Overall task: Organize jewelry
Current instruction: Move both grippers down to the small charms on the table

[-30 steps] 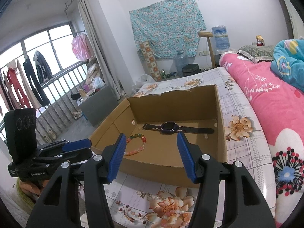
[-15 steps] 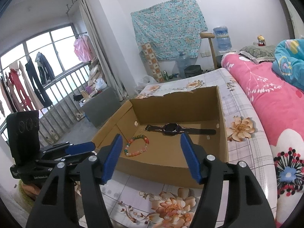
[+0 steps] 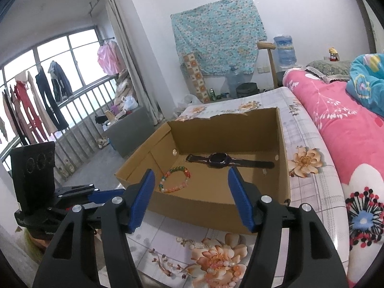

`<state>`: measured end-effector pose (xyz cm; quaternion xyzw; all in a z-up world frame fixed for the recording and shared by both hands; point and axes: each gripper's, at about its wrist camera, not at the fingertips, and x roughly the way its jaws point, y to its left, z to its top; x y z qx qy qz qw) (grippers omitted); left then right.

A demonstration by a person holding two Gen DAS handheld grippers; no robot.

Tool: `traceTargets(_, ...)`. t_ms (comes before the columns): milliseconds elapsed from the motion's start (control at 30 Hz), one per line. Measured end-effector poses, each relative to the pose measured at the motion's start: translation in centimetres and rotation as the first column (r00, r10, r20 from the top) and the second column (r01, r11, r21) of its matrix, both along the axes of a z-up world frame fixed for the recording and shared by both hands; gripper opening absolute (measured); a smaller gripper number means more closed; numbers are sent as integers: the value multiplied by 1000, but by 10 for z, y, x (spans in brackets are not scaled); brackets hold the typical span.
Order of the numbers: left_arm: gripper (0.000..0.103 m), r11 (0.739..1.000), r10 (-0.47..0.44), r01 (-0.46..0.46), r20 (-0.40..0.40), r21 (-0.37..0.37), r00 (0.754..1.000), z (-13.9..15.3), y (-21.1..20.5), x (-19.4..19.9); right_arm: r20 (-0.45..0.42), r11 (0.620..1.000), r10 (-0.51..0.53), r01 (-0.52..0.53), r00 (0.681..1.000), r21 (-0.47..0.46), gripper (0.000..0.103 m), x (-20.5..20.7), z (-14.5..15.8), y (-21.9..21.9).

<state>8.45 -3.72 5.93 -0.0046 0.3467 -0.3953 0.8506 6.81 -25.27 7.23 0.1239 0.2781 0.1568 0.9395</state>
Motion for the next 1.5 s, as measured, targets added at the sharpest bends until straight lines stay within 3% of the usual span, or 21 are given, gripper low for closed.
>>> traceTargets(267, 42, 999, -23, 25, -75, 23, 997, -25, -3, -6, -61, 999, 16, -18, 998, -41, 62, -13, -19, -7)
traceTargets(467, 42, 998, 24, -16, -128, 62, 992, -50, 0, 0, -180, 995, 26, -43, 983, -90, 62, -23, -51, -6)
traceTargets(700, 35, 998, 44, -34, -185, 60, 982, -70, 3, 9, -298, 982, 137, -170, 945, -87, 42, -18, -85, 30)
traceTargets(767, 29, 997, 39, -25, -187, 76, 982, -74, 0, 10, -315, 974, 163, -202, 935, -98, 38, -16, -91, 42)
traceTargets(1000, 28, 980, 11, 17, -137, 200, 990, -86, -25, 11, -391, 965, 178, -237, 903, -109, 28, -7, -111, 58)
traceTargets(1233, 28, 962, -12, 45, -123, 270, 992, -94, -40, 18, -411, 978, 137, -190, 901, -91, 25, 2, -118, 47)
traceTargets(1367, 20, 948, -21, 64, -140, 311, 990, -102, -48, 23, -406, 983, 111, -160, 907, -89, 25, -1, -119, 44)
traceTargets(1500, 18, 947, -24, 68, -142, 315, 990, -104, -50, 25, -405, 986, 101, -144, 909, -78, 25, -3, -120, 44)
